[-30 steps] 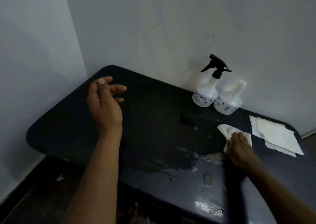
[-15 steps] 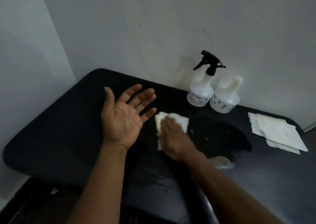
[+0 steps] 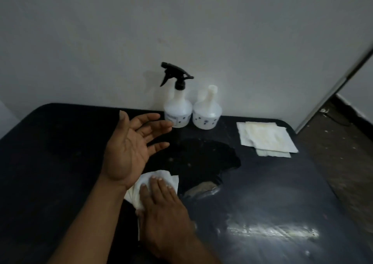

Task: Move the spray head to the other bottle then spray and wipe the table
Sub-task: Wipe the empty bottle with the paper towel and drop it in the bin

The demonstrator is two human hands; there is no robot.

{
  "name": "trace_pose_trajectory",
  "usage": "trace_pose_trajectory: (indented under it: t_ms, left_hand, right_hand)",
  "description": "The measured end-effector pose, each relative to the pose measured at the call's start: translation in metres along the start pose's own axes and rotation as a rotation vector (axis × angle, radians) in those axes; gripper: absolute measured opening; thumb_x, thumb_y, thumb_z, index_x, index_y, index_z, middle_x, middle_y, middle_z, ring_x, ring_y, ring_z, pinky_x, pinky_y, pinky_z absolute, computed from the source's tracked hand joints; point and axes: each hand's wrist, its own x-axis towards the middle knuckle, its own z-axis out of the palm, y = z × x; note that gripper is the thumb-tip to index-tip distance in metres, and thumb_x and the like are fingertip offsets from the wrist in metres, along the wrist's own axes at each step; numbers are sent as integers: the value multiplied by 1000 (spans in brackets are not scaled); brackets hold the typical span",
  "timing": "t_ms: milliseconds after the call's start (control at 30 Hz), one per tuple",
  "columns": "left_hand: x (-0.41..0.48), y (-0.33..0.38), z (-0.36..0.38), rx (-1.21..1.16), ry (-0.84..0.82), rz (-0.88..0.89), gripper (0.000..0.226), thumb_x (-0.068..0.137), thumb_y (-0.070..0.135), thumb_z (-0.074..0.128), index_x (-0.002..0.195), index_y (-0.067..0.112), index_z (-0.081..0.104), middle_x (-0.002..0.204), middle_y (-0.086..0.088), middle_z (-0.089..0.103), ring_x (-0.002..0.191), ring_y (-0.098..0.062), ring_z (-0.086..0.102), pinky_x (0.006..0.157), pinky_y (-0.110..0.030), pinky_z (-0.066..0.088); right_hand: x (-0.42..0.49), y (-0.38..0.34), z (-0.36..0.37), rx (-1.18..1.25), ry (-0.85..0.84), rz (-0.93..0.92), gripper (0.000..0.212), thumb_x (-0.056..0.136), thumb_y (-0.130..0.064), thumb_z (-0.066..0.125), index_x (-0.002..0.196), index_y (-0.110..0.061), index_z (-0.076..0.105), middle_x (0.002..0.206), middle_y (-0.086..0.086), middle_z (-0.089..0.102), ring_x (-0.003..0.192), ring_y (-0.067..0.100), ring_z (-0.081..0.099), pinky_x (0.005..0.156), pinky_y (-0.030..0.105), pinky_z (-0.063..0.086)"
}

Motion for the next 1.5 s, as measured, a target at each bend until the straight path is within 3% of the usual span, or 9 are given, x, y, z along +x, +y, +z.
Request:
trace_pose_trajectory:
  t_ms: [233, 367, 567, 833, 967, 1100, 1167, 1333, 1500]
  left_hand:
    - [85, -37, 93, 717, 154, 249, 24, 91, 40, 57, 100, 18, 61, 99, 1, 67, 95, -15, 65, 82, -34, 54]
    - [142, -65, 118, 1207, 136, 431, 46, 87, 31, 70, 120, 4, 53, 118, -14, 59, 108, -29, 58, 89, -36, 47]
    - [199, -83, 117, 1580, 111, 382, 61, 89, 32, 66, 131, -4, 42, 131, -28, 47, 116, -43, 49, 89, -46, 45]
    - [203, -91, 114, 1341, 282, 81, 61, 83, 41, 74, 122, -2, 54, 127, -20, 59, 115, -33, 56, 78, -26, 37]
    - [178, -67, 126, 1237, 284, 172, 55, 85, 42, 71, 121, 2, 57, 124, -15, 63, 110, -28, 59, 83, -27, 44]
    - [101, -10, 114, 945, 301, 314, 37, 75, 54, 71, 97, 24, 67, 92, 6, 72, 78, -9, 66, 63, -20, 50]
    - [43, 17, 78, 687, 415, 302, 37, 71, 59, 73, 89, 28, 71, 92, 4, 75, 86, -12, 71, 73, -30, 56]
    - [-67, 21, -5, 106, 695, 43, 55, 85, 47, 64, 126, 11, 59, 124, -14, 68, 112, -29, 67, 94, -57, 51]
    - [-101, 32, -25, 27, 832, 39, 47, 72, 52, 64, 105, 19, 67, 97, -6, 78, 86, -20, 76, 63, -37, 60]
  right_hand:
    - [8, 40, -16, 10, 120, 189, 65, 98, -39, 30, 152, -6, 14, 161, 22, 4, 149, 28, -1, 117, 35, -13]
    - [18, 49, -22, 57, 90, 213, 65, 99, -37, 31, 152, -4, 11, 160, 23, 0, 149, 29, -4, 116, 38, -14]
    - [28, 53, -25, 73, 7, 229, 66, 100, -33, 35, 151, -1, 10, 159, 25, -3, 148, 34, -7, 117, 42, -13]
    - [36, 81, -36, 26, -3, 314, 65, 100, -36, 30, 152, -5, 7, 160, 23, -4, 148, 31, -7, 119, 41, -10]
    - [39, 103, -39, -17, 38, 394, 67, 99, -38, 30, 152, -4, 7, 160, 25, 0, 148, 33, -3, 119, 42, -7]
    - [46, 122, -43, -49, 77, 452, 68, 98, -43, 29, 152, -5, 9, 160, 24, 4, 148, 35, 2, 118, 43, -3]
    - [54, 125, -45, -72, 60, 465, 68, 99, -44, 27, 152, -5, 8, 160, 23, 5, 148, 35, 3, 118, 44, -1]
    - [61, 132, -49, -190, 64, 446, 60, 102, -38, 23, 151, -5, 13, 158, 26, 12, 146, 39, 10, 118, 47, 5]
    - [62, 104, -39, -175, -19, 294, 56, 103, -37, 24, 151, -9, 19, 159, 24, 13, 147, 36, 10, 118, 45, 7]
